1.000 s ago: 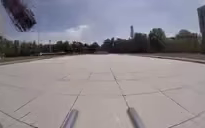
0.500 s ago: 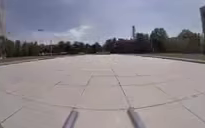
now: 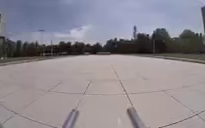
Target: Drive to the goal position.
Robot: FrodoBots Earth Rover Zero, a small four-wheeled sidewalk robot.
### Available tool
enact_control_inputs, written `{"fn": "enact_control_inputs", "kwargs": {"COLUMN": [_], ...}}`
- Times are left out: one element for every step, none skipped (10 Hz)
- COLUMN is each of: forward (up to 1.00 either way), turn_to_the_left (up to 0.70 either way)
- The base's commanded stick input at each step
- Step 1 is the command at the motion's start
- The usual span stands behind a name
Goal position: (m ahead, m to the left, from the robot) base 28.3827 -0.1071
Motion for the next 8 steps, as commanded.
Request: {"fn": "enact_control_inputs", "kwargs": {"forward": [0.7,0.7,0.7,0.7,0.7,0.7,0.7,0.7], "turn_to_the_left": [0.0,0.0,0.0,0.0,0.0,0.0,0.0,0.0]}}
